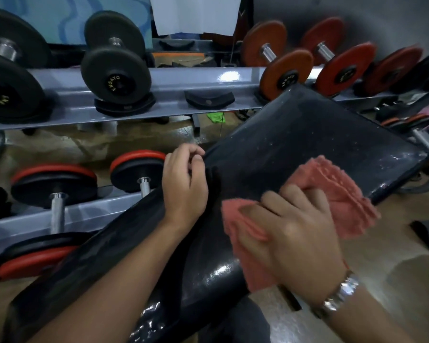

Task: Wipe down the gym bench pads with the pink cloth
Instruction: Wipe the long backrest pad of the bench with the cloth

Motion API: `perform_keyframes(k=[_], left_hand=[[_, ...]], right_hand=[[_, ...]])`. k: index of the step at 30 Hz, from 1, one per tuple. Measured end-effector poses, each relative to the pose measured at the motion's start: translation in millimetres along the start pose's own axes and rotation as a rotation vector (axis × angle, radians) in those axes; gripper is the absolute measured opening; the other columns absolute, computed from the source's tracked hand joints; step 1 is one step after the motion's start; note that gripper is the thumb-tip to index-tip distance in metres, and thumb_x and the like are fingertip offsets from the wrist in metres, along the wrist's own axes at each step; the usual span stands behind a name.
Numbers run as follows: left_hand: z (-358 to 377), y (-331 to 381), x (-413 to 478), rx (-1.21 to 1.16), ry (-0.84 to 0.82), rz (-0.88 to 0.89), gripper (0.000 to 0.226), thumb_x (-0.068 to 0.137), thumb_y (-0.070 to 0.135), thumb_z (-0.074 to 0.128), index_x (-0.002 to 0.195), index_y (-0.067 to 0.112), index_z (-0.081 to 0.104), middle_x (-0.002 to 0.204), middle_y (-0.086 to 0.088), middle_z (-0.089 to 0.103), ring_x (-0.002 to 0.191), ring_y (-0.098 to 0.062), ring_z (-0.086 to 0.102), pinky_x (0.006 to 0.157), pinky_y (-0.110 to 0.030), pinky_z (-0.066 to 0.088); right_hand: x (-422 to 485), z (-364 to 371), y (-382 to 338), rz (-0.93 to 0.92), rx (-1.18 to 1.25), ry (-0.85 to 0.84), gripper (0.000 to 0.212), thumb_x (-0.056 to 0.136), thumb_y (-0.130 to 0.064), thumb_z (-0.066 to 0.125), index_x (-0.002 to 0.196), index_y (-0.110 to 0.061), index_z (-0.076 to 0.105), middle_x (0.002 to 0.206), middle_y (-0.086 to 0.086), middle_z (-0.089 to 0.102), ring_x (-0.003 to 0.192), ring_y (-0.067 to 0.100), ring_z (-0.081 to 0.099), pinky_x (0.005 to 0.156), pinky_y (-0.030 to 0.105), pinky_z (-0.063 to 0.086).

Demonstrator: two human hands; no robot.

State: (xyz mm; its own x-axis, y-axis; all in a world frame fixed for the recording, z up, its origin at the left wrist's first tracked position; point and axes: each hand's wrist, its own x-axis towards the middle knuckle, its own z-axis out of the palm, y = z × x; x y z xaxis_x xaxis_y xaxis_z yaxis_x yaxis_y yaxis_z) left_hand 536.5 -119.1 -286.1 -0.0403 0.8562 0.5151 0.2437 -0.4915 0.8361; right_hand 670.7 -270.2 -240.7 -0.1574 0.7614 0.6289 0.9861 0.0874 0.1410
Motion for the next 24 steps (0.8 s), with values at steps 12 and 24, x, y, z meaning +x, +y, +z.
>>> perform_keyframes(k=[12, 24], left_hand=[[0, 1, 0, 0.01, -0.034, 0.011, 0.019, 0.099, 0.009, 0.051, 0.092, 0.019, 0.065, 0.091, 0.013, 0.066, 0.097, -0.008, 0.059, 0.083, -0.006, 0.034], [2, -4, 2, 0.023, -0.06, 0.071, 0.018, 0.1, 0.013, 0.049, 0.092, 0.018, 0.065, 0.091, 0.014, 0.064, 0.096, -0.011, 0.057, 0.086, -0.017, 0.039]], right_hand=[[8, -42, 101, -0.115, 0.134, -0.092, 0.03, 0.084, -0.05, 0.07, 0.086, -0.022, 0.081, 0.069, -0.005, 0.059, 0.065, 0.025, 0.051, 0.068, 0.046, 0.039], [63, -67, 149, 0.111, 0.387, -0.337, 0.023, 0.071, -0.053, 0.069, 0.078, -0.032, 0.075, 0.076, -0.015, 0.067, 0.072, 0.003, 0.061, 0.069, 0.034, 0.045]])
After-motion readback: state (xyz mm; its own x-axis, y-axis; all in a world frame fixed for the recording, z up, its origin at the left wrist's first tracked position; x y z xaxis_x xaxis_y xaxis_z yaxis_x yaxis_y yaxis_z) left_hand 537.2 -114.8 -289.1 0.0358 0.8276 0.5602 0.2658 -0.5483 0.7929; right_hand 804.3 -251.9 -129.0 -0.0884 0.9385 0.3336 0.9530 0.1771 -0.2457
